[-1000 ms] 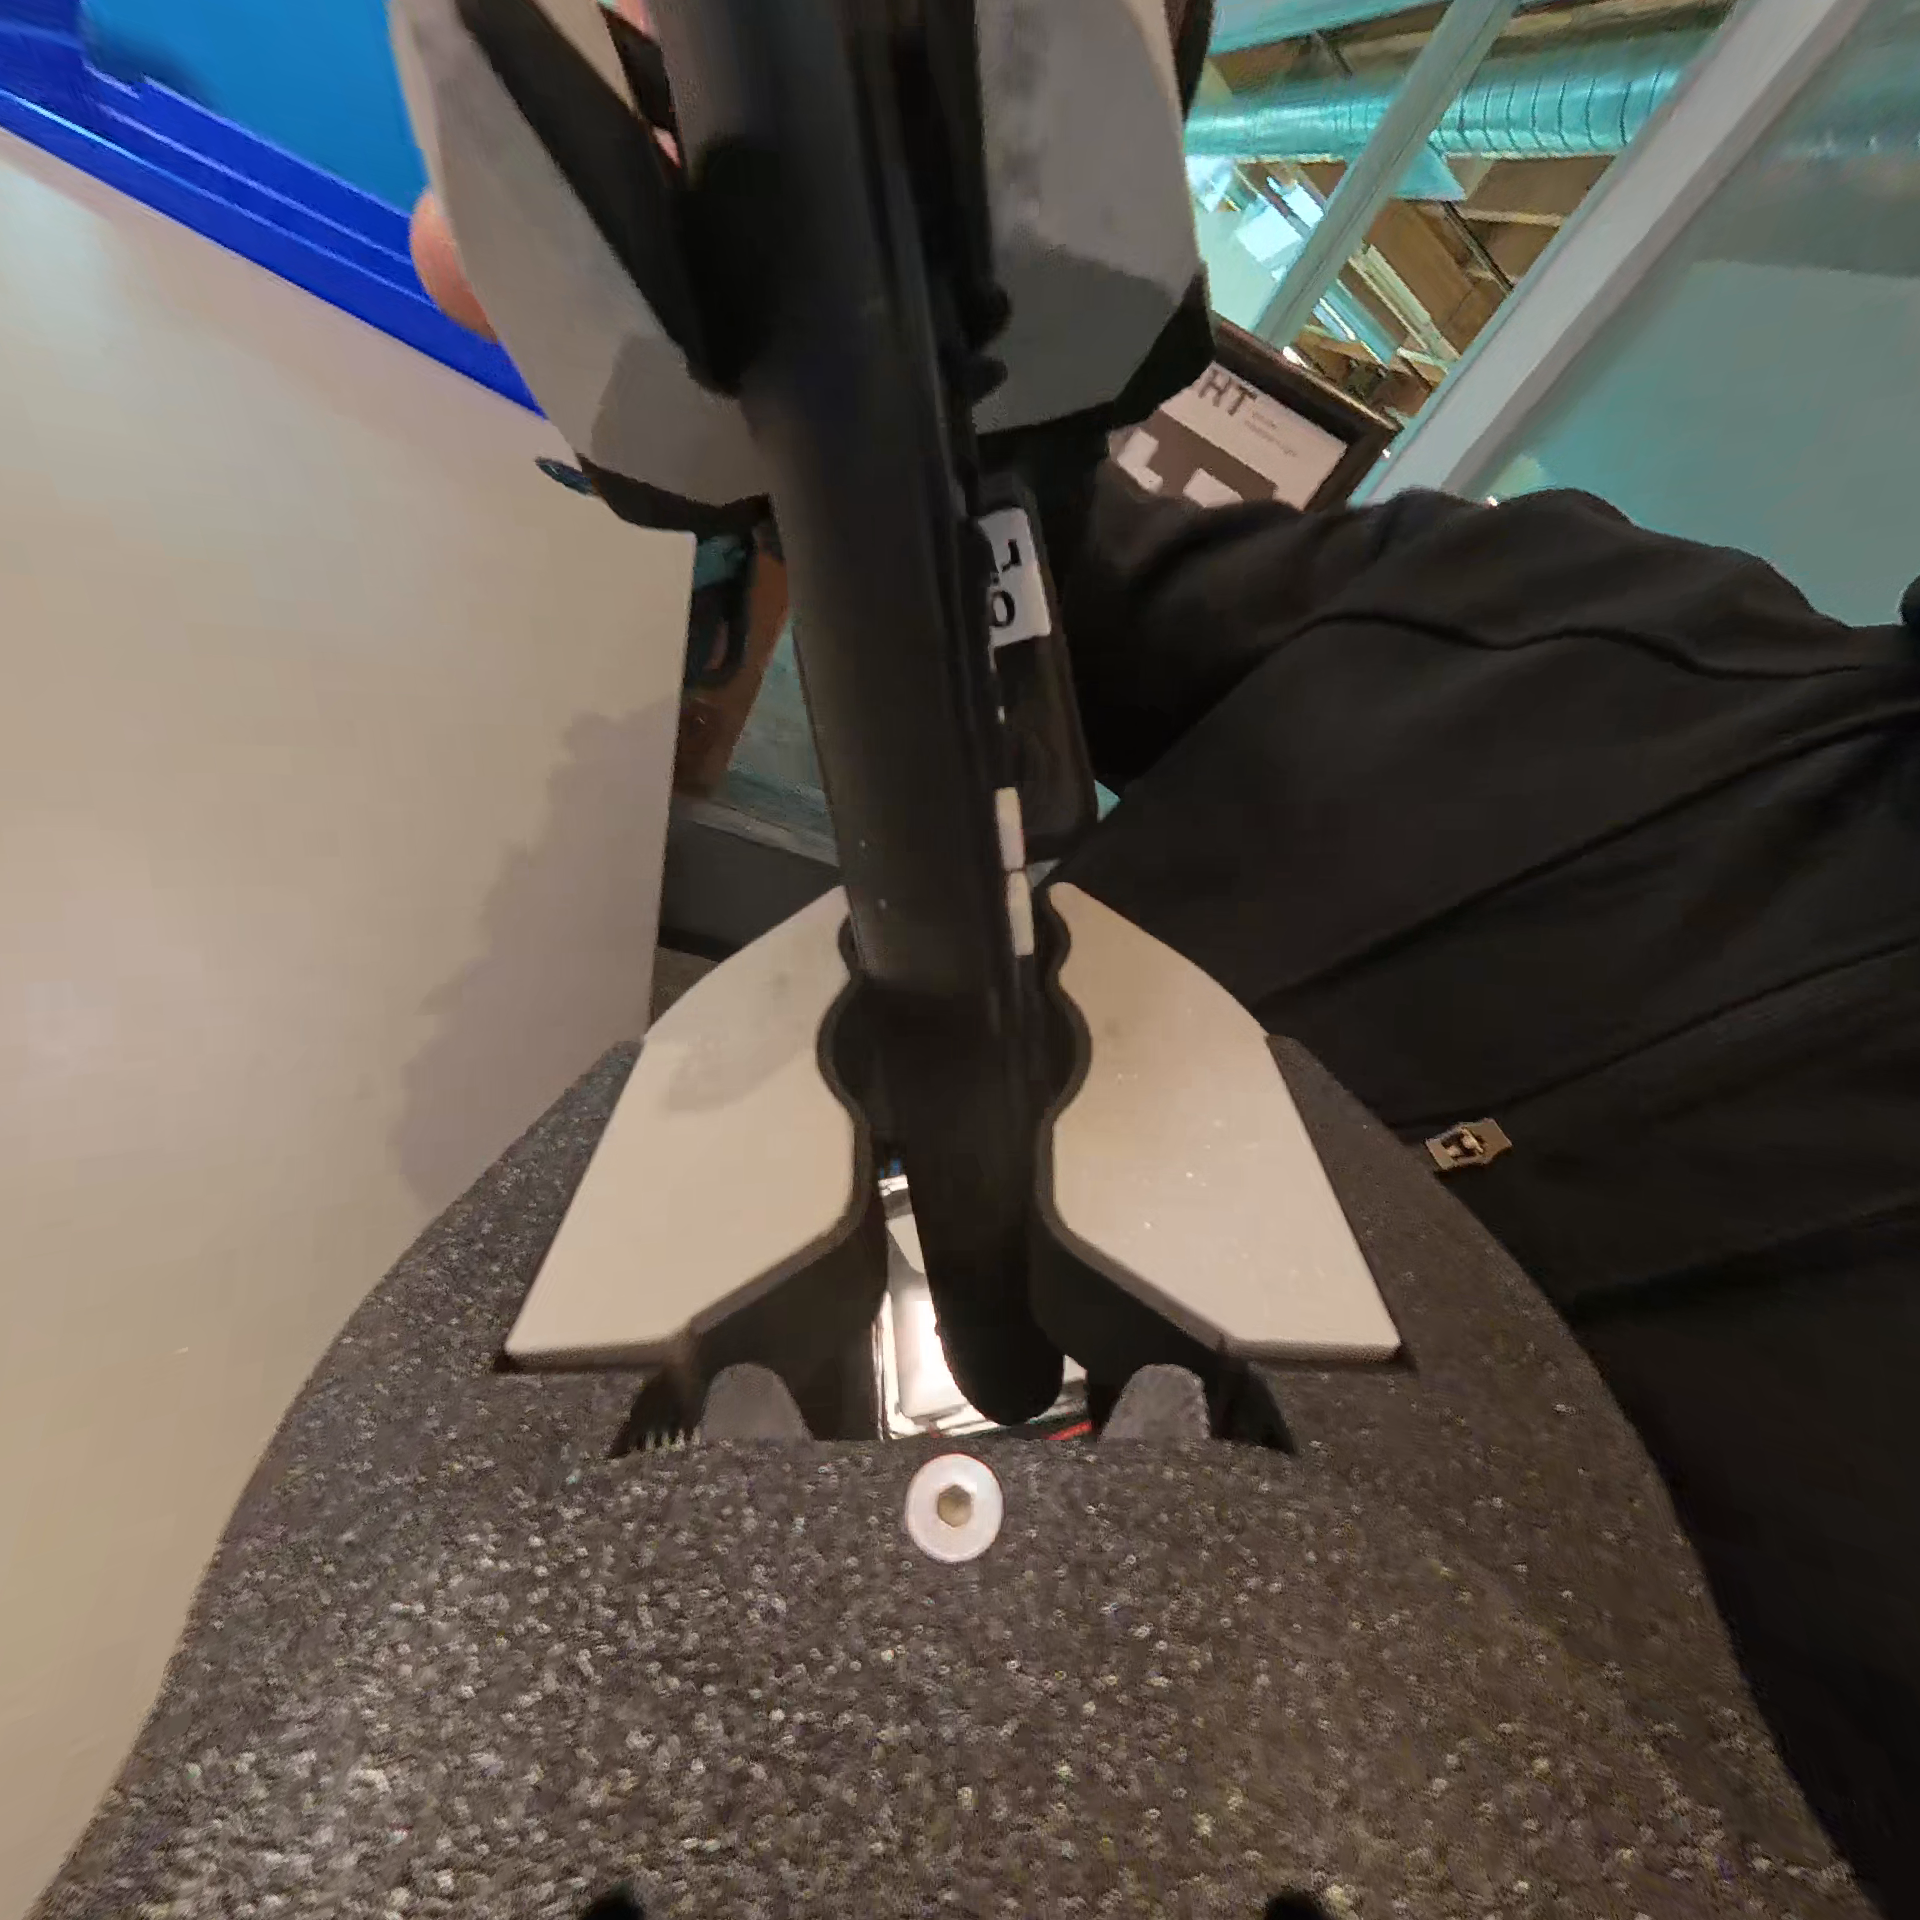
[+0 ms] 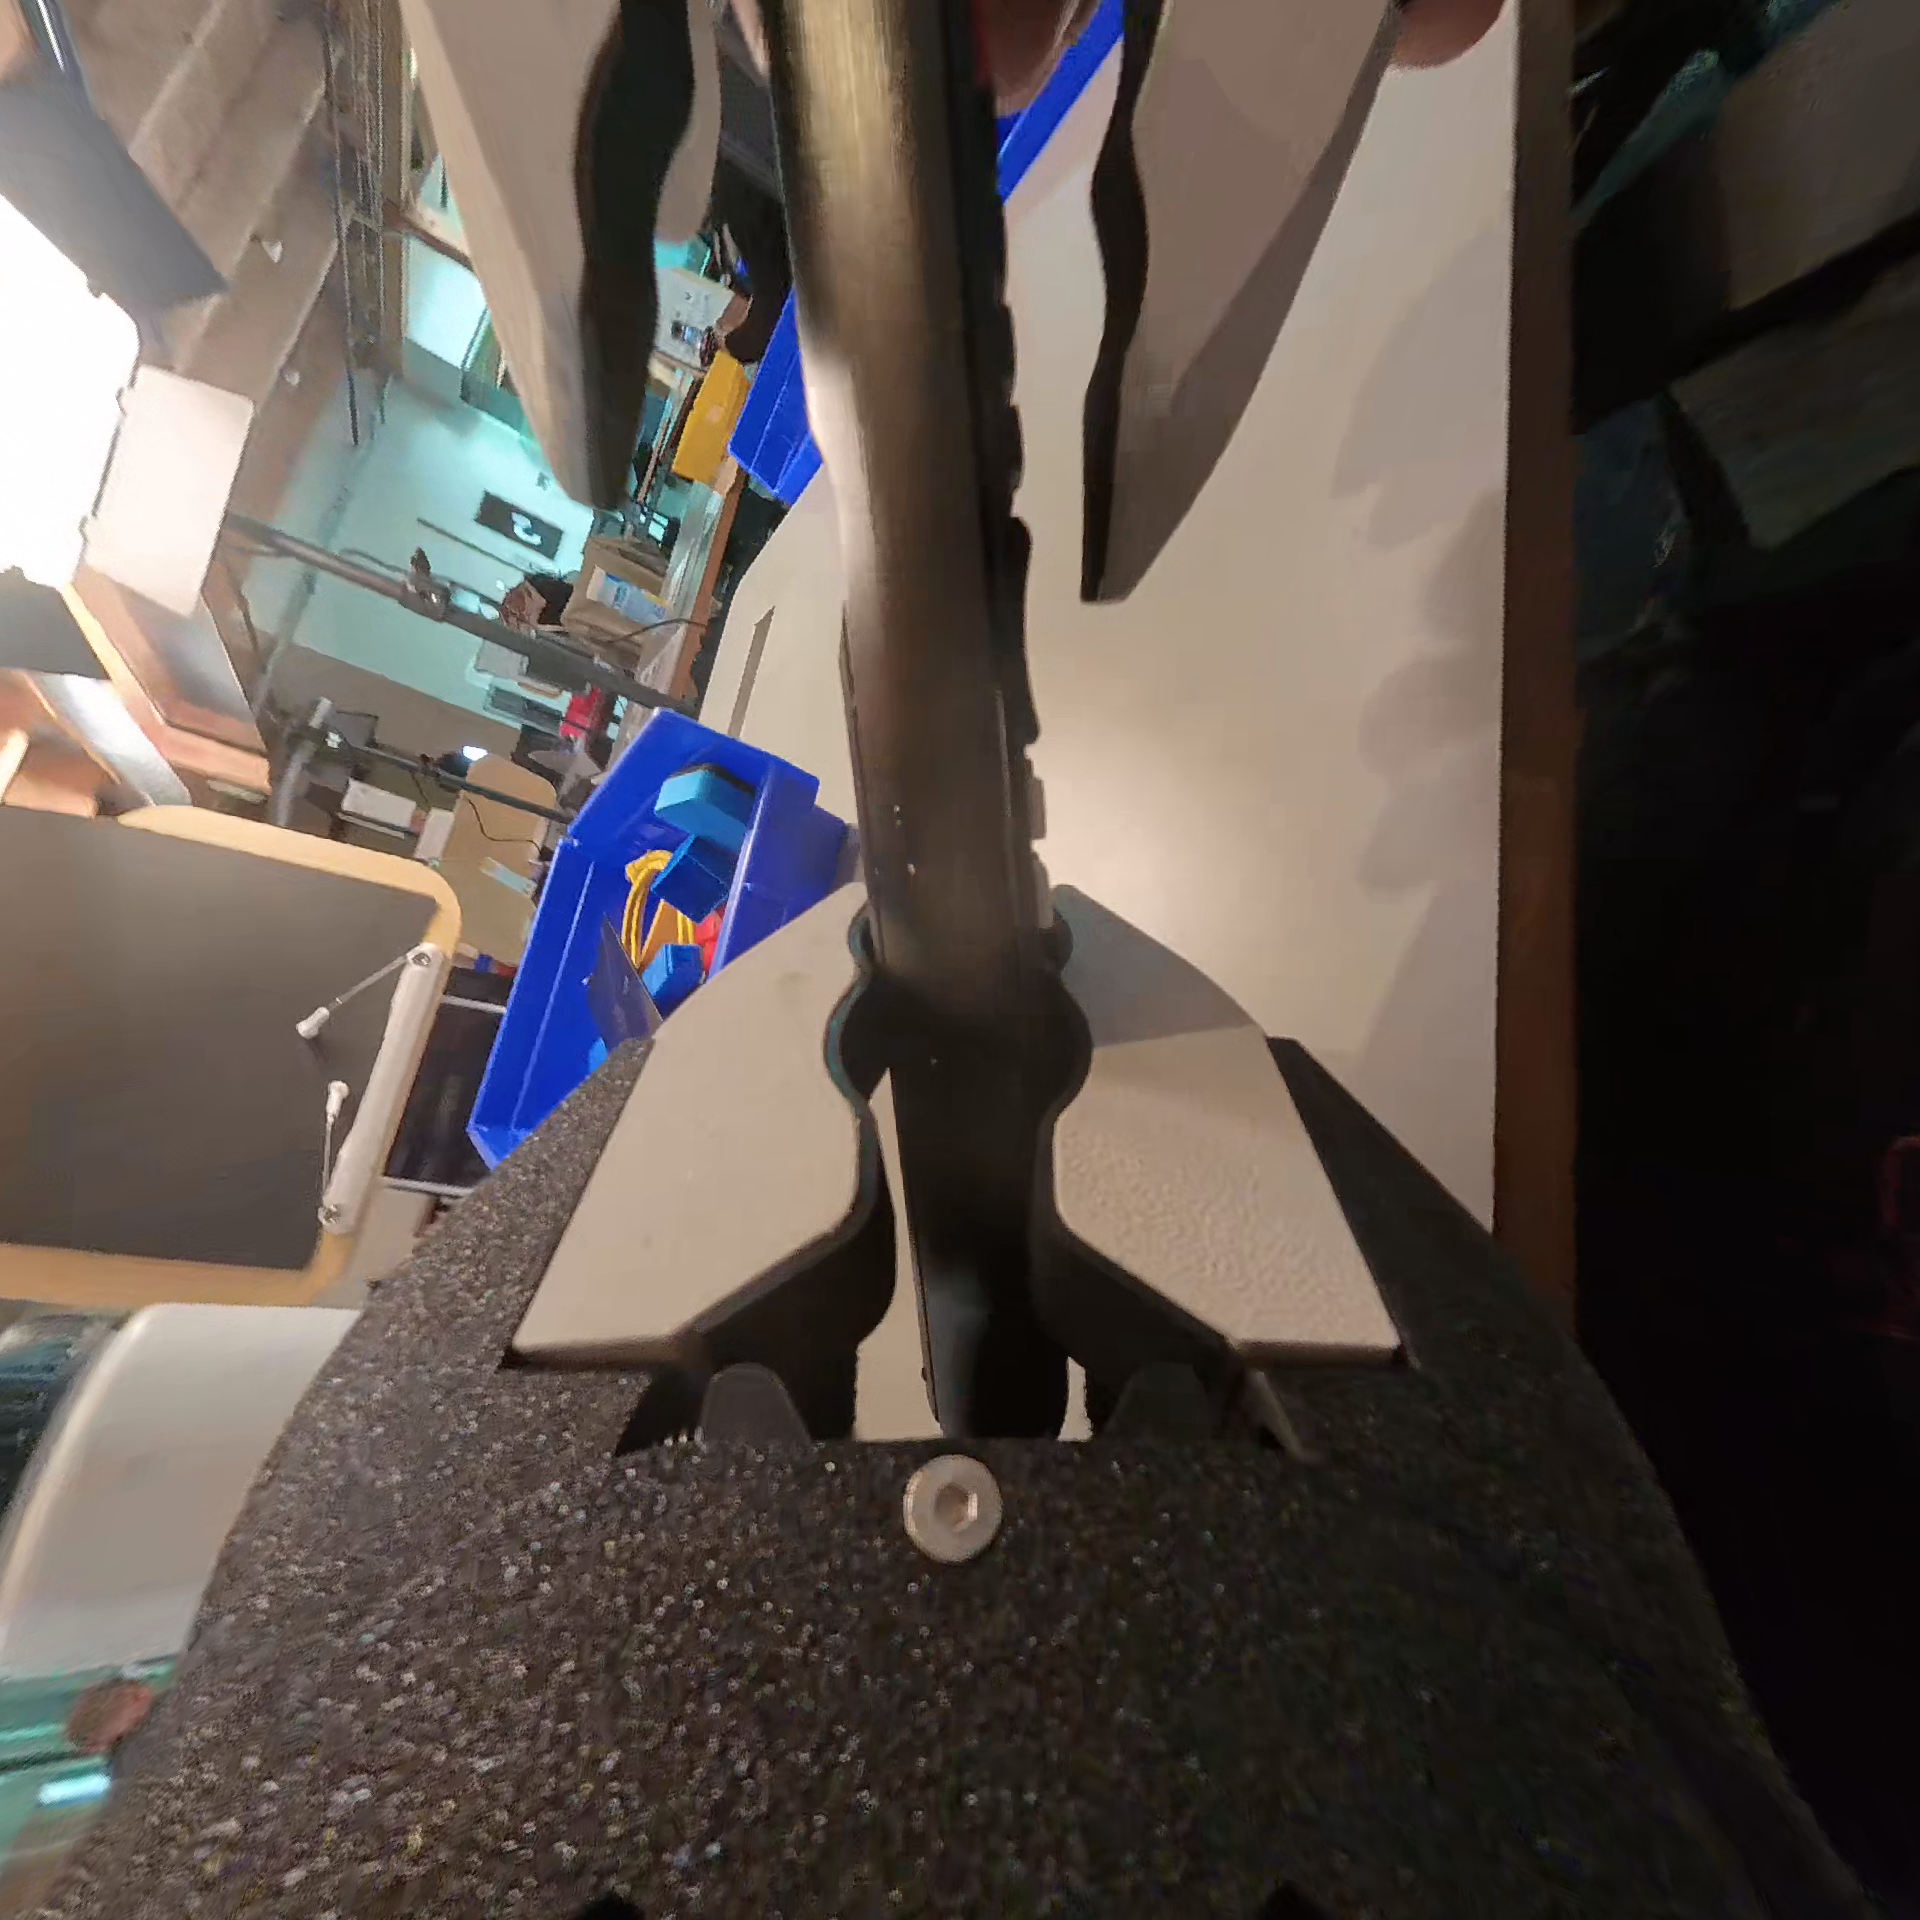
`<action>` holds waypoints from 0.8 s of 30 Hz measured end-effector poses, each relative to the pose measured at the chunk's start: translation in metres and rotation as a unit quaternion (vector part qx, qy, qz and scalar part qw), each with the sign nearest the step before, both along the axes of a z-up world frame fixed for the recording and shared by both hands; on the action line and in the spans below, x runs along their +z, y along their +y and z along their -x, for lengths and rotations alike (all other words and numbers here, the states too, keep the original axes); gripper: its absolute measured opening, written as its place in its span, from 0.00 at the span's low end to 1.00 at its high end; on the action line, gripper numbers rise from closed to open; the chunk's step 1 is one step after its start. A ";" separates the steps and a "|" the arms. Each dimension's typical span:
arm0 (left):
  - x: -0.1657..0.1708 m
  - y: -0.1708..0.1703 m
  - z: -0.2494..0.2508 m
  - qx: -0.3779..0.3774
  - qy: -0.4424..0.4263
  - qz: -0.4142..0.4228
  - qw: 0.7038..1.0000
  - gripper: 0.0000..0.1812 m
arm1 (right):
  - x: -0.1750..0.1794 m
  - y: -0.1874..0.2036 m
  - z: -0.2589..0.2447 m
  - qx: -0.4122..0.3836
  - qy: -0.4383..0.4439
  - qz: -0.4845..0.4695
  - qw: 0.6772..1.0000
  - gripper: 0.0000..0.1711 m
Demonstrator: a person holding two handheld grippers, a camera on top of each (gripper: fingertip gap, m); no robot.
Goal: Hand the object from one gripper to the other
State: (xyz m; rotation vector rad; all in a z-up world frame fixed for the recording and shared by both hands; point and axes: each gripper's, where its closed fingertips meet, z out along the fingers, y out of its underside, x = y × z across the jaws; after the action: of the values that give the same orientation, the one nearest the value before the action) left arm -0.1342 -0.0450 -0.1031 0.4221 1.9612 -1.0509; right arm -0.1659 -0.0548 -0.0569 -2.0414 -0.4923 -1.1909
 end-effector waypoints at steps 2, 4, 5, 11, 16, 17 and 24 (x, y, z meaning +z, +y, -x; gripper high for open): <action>-0.001 -0.002 0.004 -0.015 -0.014 -0.009 1.000 0.15 | -0.008 0.003 0.003 0.007 -0.002 0.018 1.000 0.34; -0.002 -0.002 0.004 -0.016 -0.032 -0.020 0.999 0.15 | -0.012 0.007 0.007 0.016 -0.003 0.024 1.000 0.32; -0.002 -0.002 0.005 -0.021 -0.042 -0.021 0.999 0.15 | -0.013 0.008 0.009 0.020 -0.002 0.027 0.999 0.32; -0.002 -0.006 0.010 -0.045 -0.063 -0.031 0.997 0.15 | -0.023 0.009 0.010 0.024 0.004 0.042 0.999 0.33; -0.002 -0.014 0.016 -0.055 -0.060 -0.031 0.996 0.15 | -0.026 0.013 0.013 0.032 0.011 0.036 0.999 0.32; -0.002 -0.015 0.017 -0.057 -0.059 -0.031 0.996 0.15 | -0.027 0.013 0.012 0.032 0.013 0.034 0.999 0.33; -0.006 -0.015 0.013 -0.034 -0.056 -0.049 0.997 0.15 | -0.030 0.014 0.013 0.037 0.018 0.023 0.999 0.26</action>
State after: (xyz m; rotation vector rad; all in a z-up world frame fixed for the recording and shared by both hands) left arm -0.1470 -0.0601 -0.1091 0.5921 1.9162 -0.9539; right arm -0.1788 -0.0410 -0.0868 -2.0609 -0.5789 -1.1069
